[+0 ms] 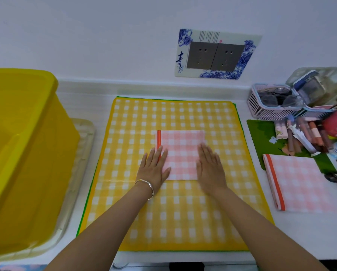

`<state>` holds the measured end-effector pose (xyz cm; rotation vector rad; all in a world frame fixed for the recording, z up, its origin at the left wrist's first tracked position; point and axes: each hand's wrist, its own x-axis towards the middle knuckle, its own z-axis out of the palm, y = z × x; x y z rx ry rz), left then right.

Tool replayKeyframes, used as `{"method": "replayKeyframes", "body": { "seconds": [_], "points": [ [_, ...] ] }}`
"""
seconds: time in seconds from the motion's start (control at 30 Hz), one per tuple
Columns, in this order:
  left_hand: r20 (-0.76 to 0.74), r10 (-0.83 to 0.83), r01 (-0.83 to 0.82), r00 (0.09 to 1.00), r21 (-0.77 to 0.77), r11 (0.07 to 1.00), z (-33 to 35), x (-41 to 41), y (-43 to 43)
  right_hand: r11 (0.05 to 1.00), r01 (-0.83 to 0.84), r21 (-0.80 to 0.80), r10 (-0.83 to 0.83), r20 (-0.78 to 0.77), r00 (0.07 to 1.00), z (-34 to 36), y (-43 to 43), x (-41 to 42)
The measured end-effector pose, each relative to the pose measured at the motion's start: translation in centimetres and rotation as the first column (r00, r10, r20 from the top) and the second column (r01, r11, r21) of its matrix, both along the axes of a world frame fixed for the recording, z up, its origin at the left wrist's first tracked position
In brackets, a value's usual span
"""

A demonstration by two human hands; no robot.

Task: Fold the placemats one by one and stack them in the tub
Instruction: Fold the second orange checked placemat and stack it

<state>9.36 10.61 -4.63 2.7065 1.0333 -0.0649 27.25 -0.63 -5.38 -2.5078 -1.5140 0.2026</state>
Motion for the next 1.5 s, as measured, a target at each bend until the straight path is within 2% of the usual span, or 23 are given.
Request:
{"method": "replayKeyframes", "body": {
  "seconds": [0.1, 0.17, 0.23, 0.3, 0.33, 0.4, 0.5, 0.57, 0.63, 0.7, 0.77, 0.8, 0.9, 1.13, 1.33, 1.5],
  "points": [
    [-0.023, 0.004, -0.005, 1.000, -0.027, 1.000, 0.1, 0.2, 0.0, 0.996, 0.030, -0.088, -0.034, -0.044, 0.998, 0.5, -0.8, 1.3],
    [0.006, 0.027, -0.026, 1.000, -0.109, 0.994, 0.5, 0.3, 0.3, 0.987, 0.030, -0.159, -0.039, -0.059, 0.998, 1.0, -0.6, 1.5],
    [0.146, 0.123, -0.087, 0.982, -0.233, 0.969, 1.3, 0.4, 0.7, 0.986, 0.027, -0.163, -0.048, -0.127, 0.991, 1.7, -0.3, 1.6],
    [0.317, 0.294, -0.181, 0.902, -0.341, 0.922, 2.2, 0.9, 1.1, 0.993, 0.105, -0.054, -0.116, -0.274, 0.955, 2.4, 0.1, 1.8],
    [0.328, 0.381, -0.247, 0.865, -0.383, 0.890, 2.6, 1.3, 1.4, 0.981, 0.192, 0.014, -0.175, -0.355, 0.918, 2.7, 0.4, 1.9],
    [0.235, 0.528, -0.395, 0.816, -0.441, 0.806, 3.3, 1.9, 2.1, 0.925, 0.373, 0.067, -0.299, -0.477, 0.826, 3.6, 1.2, 2.0],
    [0.145, 0.655, -0.463, 0.741, -0.597, 0.655, 4.4, 2.6, 3.1, 0.833, 0.552, -0.031, -0.439, -0.643, 0.627, 4.3, 2.4, 2.3],
    [0.088, 0.694, -0.465, 0.714, -0.681, 0.565, 5.2, 2.9, 3.3, 0.797, 0.587, -0.139, -0.498, -0.702, 0.510, 4.7, 2.9, 2.5],
    [0.037, 0.707, -0.477, 0.707, -0.712, 0.515, 5.6, 3.0, 3.3, 0.790, 0.585, -0.183, -0.494, -0.754, 0.432, 5.0, 3.1, 2.5],
    [0.011, 0.706, -0.455, 0.708, -0.758, 0.467, 6.0, 2.9, 3.0, 0.778, 0.601, -0.184, -0.431, -0.852, 0.296, 6.1, 2.7, 2.0],
    [0.012, 0.730, -0.391, 0.683, -0.839, 0.379, 6.4, 2.7, 2.3, 0.792, 0.583, -0.180, -0.333, -0.928, 0.166, 7.2, 1.7, 1.6],
    [0.012, 0.750, -0.354, 0.662, -0.877, 0.327, 6.4, 2.5, 1.9, 0.810, 0.561, -0.171, -0.296, -0.945, 0.139, 7.6, 1.1, 1.4],
    [0.003, 0.784, -0.265, 0.620, -0.941, 0.213, 6.9, 1.8, 0.8, 0.839, 0.537, -0.089, -0.214, -0.961, 0.176, 8.7, -1.1, 0.7],
    [0.023, 0.743, -0.101, 0.669, -0.987, 0.121, 9.1, 2.0, -2.3, 0.771, 0.636, 0.025, -0.097, -0.983, 0.155, 11.3, -6.7, 0.1],
    [0.127, 0.701, 0.036, 0.702, -0.989, 0.143, 11.3, 5.2, -6.0, 0.717, 0.696, 0.039, -0.128, -0.974, 0.186, 13.6, -12.2, 2.9],
    [0.153, 0.648, 0.062, 0.746, -0.985, 0.161, 13.0, 9.8, -9.9, 0.637, 0.770, 0.050, -0.224, -0.943, 0.246, 15.0, -16.8, 7.6]
  ]
}}
